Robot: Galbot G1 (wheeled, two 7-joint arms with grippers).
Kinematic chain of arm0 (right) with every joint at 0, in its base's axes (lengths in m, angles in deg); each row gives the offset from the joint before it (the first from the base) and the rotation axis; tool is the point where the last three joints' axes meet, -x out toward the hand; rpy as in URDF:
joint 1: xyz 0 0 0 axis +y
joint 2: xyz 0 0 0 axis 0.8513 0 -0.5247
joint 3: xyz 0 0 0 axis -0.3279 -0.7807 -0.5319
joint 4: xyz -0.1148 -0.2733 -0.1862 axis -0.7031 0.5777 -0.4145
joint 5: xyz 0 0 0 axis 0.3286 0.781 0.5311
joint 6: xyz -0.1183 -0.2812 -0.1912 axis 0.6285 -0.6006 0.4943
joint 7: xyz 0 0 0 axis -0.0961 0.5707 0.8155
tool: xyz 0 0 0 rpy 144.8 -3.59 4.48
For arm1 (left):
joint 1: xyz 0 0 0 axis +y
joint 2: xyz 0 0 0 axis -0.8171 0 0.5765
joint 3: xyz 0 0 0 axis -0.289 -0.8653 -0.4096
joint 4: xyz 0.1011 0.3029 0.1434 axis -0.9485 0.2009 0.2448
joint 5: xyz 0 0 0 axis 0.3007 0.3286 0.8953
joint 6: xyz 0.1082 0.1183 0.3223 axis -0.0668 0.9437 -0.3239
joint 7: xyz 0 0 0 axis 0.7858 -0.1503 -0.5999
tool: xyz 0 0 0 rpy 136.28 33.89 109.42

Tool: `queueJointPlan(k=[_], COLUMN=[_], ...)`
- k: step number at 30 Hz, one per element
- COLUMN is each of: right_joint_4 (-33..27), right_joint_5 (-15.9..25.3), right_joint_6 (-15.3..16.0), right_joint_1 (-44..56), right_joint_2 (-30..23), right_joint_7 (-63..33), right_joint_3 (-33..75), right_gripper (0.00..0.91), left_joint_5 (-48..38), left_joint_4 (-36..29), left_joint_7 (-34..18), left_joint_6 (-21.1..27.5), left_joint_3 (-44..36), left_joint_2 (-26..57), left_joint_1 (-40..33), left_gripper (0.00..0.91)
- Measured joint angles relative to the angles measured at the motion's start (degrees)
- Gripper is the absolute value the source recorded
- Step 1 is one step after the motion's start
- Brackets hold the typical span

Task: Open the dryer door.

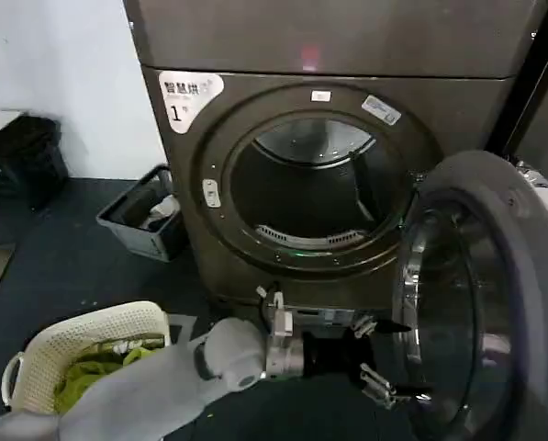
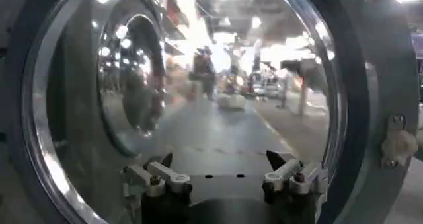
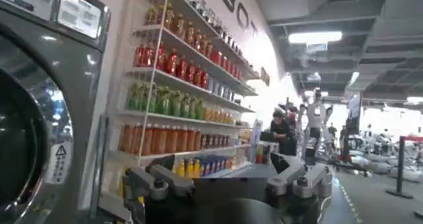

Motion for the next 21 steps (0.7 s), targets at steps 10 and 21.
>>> queueJointPlan(k=[10, 21], right_joint_4=[-1.1, -1.7], right_joint_5=[3.1, 4.3], right_joint_6=[1.9, 4.0], right_joint_1=[1.1, 0.0], right_joint_2=[1.2, 1.6], right_joint_7=[-2.4, -4.2], right_joint_3=[3.8, 6.4], right_gripper=[0.907, 0.907], left_joint_5=[-0.2, 0.1], left_joint_4=[3.2, 7.8], left_joint_7=[-0.1, -0.3], left_joint_6=[-0.4, -0.8], left_joint_3=[-3.1, -5.7], left_joint_2=[-3.3, -7.1], left_joint_1=[-3.8, -6.7], left_gripper=[0.907, 0.907])
